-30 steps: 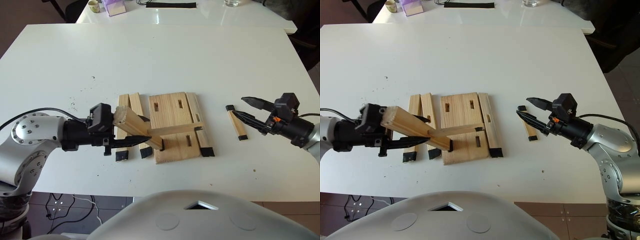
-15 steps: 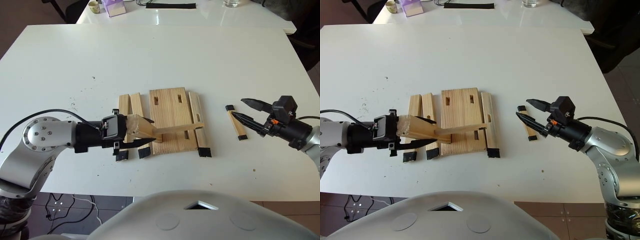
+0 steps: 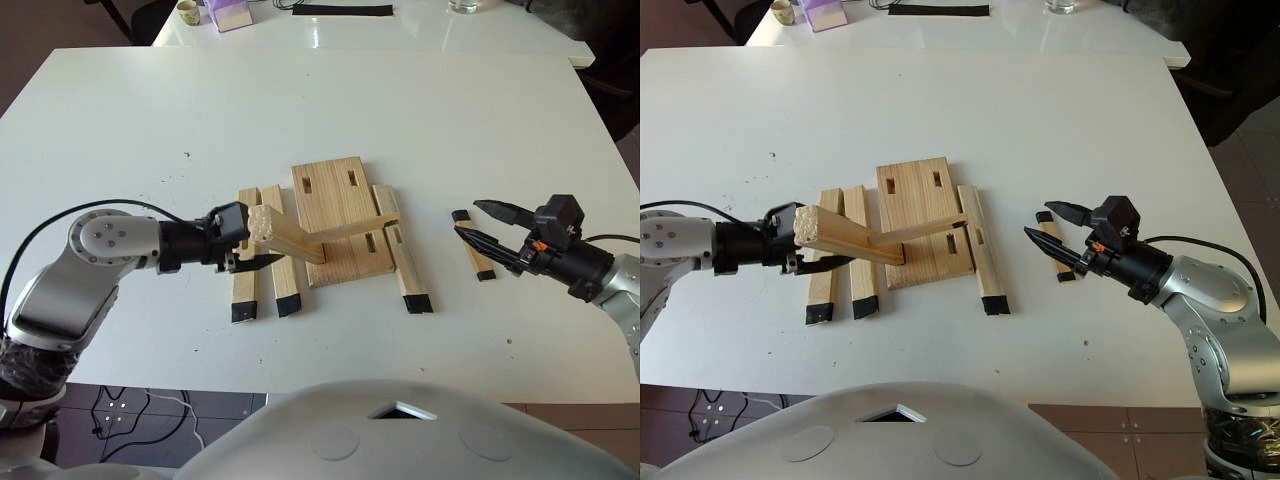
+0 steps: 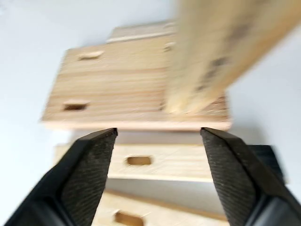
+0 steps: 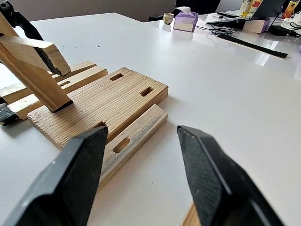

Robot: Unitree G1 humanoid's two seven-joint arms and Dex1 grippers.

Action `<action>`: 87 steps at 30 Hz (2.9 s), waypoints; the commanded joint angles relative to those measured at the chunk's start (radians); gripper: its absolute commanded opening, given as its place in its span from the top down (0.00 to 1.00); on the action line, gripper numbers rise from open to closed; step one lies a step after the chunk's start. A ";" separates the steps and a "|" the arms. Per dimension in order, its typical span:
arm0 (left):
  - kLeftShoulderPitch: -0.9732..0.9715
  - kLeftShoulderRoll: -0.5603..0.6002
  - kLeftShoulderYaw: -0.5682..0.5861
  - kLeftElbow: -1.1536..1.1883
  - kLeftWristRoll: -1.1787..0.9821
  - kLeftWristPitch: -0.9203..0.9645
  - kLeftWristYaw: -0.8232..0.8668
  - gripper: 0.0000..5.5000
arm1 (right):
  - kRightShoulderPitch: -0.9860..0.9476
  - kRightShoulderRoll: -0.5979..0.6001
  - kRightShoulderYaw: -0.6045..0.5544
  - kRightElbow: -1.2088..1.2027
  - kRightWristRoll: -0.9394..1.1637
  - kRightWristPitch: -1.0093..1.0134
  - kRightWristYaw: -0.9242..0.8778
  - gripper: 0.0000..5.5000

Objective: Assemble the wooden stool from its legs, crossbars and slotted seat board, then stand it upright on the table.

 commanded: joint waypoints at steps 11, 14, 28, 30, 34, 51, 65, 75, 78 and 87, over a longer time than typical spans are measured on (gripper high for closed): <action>0.240 -0.131 0.242 -0.247 -0.135 0.618 0.302 0.40 | 0.202 0.078 -0.068 -0.104 -0.027 -0.043 -0.080 0.51; 0.262 -0.161 0.253 -0.279 -0.154 0.708 0.357 0.40 | 0.194 0.077 -0.061 -0.104 -0.031 -0.044 -0.085 0.51; 0.473 -0.096 0.222 -0.176 -0.078 0.644 0.368 0.40 | 0.267 0.106 -0.056 -0.154 -0.045 -0.053 -0.113 0.51; 0.423 -0.072 0.212 -0.095 -0.057 0.600 0.352 0.40 | 0.278 0.112 -0.053 -0.160 -0.048 -0.056 -0.120 0.51; 0.254 -0.028 0.179 0.056 -0.042 0.527 0.308 0.40 | 0.286 0.122 -0.039 -0.167 -0.057 -0.060 -0.132 0.51; 0.034 -0.072 0.197 0.064 -0.153 0.740 0.304 0.40 | 0.294 0.119 -0.032 -0.162 -0.084 -0.070 -0.126 0.51; 0.173 -0.212 0.147 0.132 -0.034 0.617 0.465 0.53 | 0.283 0.121 0.003 -0.147 -0.122 -0.083 -0.130 0.51; 0.167 -0.216 0.131 0.181 -0.020 0.584 0.445 0.71 | 0.276 0.119 0.017 -0.132 -0.155 -0.090 -0.131 0.51; 0.139 -0.199 0.123 0.179 -0.005 0.555 0.434 0.71 | 0.276 0.118 0.021 -0.125 -0.165 -0.095 -0.131 0.51; 0.034 -0.208 0.176 0.100 -0.070 0.640 0.419 0.53 | 0.283 0.128 0.036 -0.119 -0.193 -0.111 -0.138 0.51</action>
